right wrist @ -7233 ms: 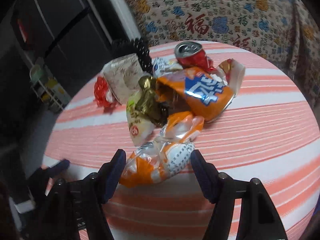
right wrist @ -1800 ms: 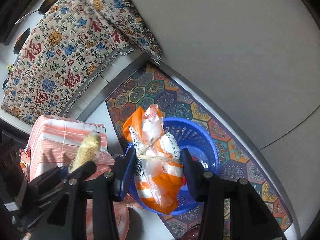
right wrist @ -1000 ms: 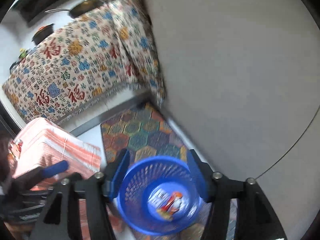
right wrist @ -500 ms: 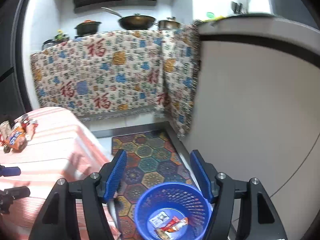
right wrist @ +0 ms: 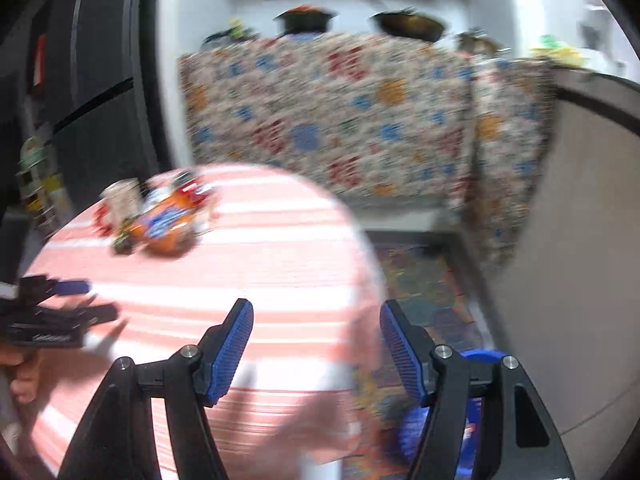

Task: Collect trash
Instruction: 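Move both tools back over the table toward the remaining trash, then grasp the red plastic bag with the left tool while the right tool grasps the gold wrapper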

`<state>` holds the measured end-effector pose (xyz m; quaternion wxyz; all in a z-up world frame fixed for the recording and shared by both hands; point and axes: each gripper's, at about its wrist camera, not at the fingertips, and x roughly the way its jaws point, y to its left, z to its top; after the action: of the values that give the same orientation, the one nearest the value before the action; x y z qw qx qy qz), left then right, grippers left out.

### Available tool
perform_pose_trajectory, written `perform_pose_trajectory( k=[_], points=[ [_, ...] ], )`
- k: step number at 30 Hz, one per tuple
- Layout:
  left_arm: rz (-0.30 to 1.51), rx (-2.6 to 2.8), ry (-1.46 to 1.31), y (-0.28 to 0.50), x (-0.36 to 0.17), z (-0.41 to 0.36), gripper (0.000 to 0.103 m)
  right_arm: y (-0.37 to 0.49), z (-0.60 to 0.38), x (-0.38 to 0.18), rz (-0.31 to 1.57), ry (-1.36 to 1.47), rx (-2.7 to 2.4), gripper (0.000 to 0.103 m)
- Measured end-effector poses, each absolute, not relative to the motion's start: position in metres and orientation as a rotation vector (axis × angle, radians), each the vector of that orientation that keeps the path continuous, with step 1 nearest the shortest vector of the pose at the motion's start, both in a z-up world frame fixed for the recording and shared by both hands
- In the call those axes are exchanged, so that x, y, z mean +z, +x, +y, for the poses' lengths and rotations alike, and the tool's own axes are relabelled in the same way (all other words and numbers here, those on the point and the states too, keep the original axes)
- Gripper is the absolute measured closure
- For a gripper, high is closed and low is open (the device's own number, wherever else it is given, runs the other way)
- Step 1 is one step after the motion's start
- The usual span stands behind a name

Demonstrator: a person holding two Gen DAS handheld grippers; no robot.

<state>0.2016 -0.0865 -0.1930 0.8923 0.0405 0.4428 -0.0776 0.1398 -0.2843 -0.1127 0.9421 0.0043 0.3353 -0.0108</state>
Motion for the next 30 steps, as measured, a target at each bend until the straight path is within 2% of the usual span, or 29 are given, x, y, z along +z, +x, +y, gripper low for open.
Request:
perform_pose_trajectory(
  k=[9,12,14,30],
  points=[
    [0.934,-0.048,0.013,0.207,-0.203,-0.009,0.018,0.185,-0.168,-0.158,0.843,-0.056,0.175,0.036],
    [0.942,-0.017,0.028,0.212,-0.205,-0.002,0.011,0.195,-0.142,-0.164,0.868,-0.088,0.213,0.036],
    [0.95,-0.002,0.029,0.215,-0.207,0.004,0.002,0.201,-0.13,-0.167,0.887,-0.101,0.24,0.036],
    [0.965,0.144,-0.071,0.23,-0.202,0.084,0.003,0.3,-0.052,-0.181,0.951,-0.026,0.295,0.036]
  ],
)
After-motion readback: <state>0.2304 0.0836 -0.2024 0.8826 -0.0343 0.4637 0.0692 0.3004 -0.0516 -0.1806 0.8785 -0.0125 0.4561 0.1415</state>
